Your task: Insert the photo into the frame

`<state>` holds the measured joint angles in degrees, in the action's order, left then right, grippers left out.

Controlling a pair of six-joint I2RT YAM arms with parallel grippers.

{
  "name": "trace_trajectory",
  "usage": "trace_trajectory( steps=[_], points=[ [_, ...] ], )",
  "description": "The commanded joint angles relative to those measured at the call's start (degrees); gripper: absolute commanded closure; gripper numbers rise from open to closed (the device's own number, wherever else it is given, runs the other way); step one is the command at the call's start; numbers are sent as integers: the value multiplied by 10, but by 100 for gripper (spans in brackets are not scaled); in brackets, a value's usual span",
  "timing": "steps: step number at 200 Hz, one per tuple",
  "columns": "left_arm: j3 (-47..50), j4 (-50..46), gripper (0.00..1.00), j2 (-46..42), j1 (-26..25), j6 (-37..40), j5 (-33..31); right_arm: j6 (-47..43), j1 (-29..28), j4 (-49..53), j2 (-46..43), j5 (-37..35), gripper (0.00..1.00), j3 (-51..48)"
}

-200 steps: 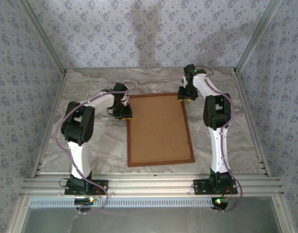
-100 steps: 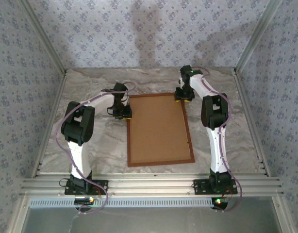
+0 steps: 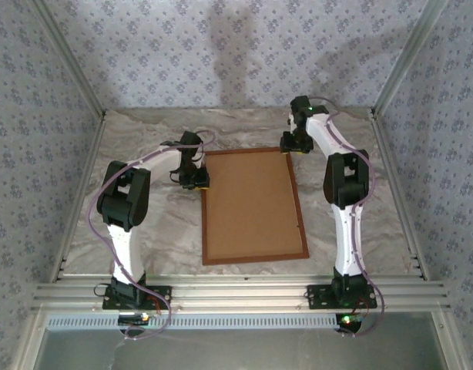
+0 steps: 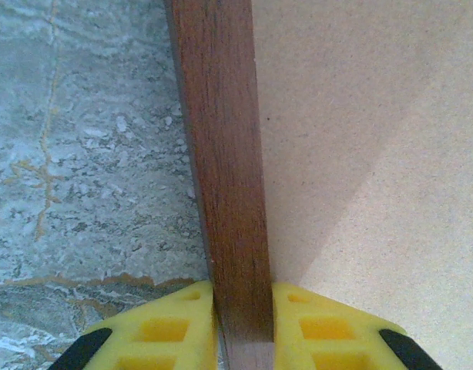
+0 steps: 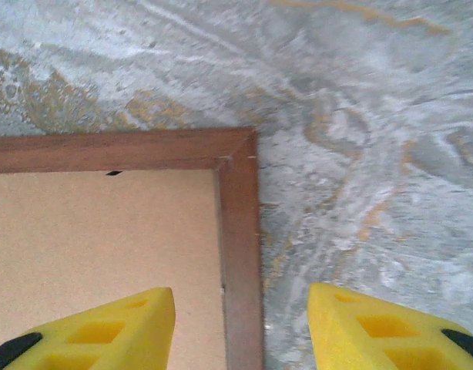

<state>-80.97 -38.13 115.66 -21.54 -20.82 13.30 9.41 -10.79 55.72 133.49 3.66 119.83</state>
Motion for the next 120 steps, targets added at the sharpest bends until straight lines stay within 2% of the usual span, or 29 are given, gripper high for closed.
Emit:
trace_trajectory(
  steps=[1,120],
  points=[
    [5,3,78,36,-3,13,-22,-13,9,14,-5,-17,50,-2],
    [5,2,78,38,-3,15,-21,-37,7,14,35,-35,50,-1]
  ],
)
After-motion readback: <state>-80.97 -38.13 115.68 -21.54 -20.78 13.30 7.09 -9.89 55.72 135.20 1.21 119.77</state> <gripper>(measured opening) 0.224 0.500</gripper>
